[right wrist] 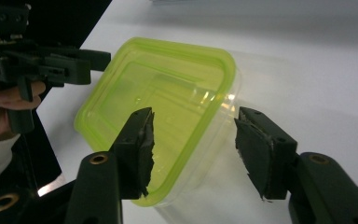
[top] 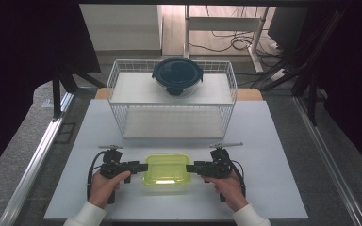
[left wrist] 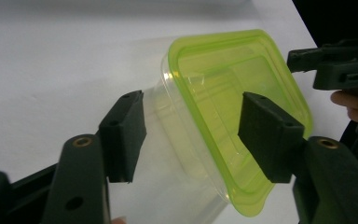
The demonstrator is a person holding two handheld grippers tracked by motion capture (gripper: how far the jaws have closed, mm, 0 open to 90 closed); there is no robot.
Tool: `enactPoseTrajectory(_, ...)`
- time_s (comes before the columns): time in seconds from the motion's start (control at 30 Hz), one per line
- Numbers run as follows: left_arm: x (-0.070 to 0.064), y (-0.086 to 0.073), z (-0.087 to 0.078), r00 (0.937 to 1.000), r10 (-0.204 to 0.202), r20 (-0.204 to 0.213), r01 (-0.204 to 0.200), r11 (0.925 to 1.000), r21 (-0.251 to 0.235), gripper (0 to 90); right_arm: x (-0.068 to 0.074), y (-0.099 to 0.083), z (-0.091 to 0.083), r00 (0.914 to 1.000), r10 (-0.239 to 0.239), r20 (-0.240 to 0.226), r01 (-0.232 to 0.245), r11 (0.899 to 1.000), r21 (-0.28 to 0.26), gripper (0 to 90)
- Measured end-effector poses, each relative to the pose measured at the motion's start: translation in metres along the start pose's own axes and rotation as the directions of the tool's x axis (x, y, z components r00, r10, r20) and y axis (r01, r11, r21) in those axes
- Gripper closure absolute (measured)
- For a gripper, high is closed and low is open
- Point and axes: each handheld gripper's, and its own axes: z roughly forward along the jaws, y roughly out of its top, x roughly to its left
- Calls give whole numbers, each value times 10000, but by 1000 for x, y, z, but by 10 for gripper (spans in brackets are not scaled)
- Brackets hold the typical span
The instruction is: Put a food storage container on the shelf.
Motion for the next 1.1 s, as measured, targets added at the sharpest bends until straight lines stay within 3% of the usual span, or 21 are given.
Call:
enactPoseTrajectory(0.2, 3, -2, 5, 9998, -191, 79, 190, 9998, 88, 472, -7, -4, 7, 9983, 538, -245, -534, 9985, 154, 519)
enactPoseTrajectory(0.3, 4, -3, 7, 9989, -334, 322, 329, 9993, 158, 527, -9, -5, 10, 9956, 796, -501, -786, 9967, 219, 563)
enactPoseTrajectory(0.43, 6, -3, 10, 9941, -686, 837, 668, 9975, 237, 607, -13, -6, 11, 9889, 1124, -974, -1096, 9934, 340, 616)
enactPoseTrajectory(0.6, 5, -3, 13, 9922, -858, 906, 832, 9960, 320, 682, -17, -9, 12, 9762, 1652, -1407, -1586, 9857, 573, 724)
enactPoseTrajectory(0.87, 2, -4, 11, 9907, -961, 961, 959, 9954, 70, 751, -16, -9, 8, 9788, 1572, -1312, -1527, 9873, 432, 760)
enactPoseTrajectory(1.1, -6, -3, 5, 9958, -526, 752, 533, 9986, -68, 776, -9, -7, 2, 9857, 1248, -1130, -1224, 9921, 282, 789)
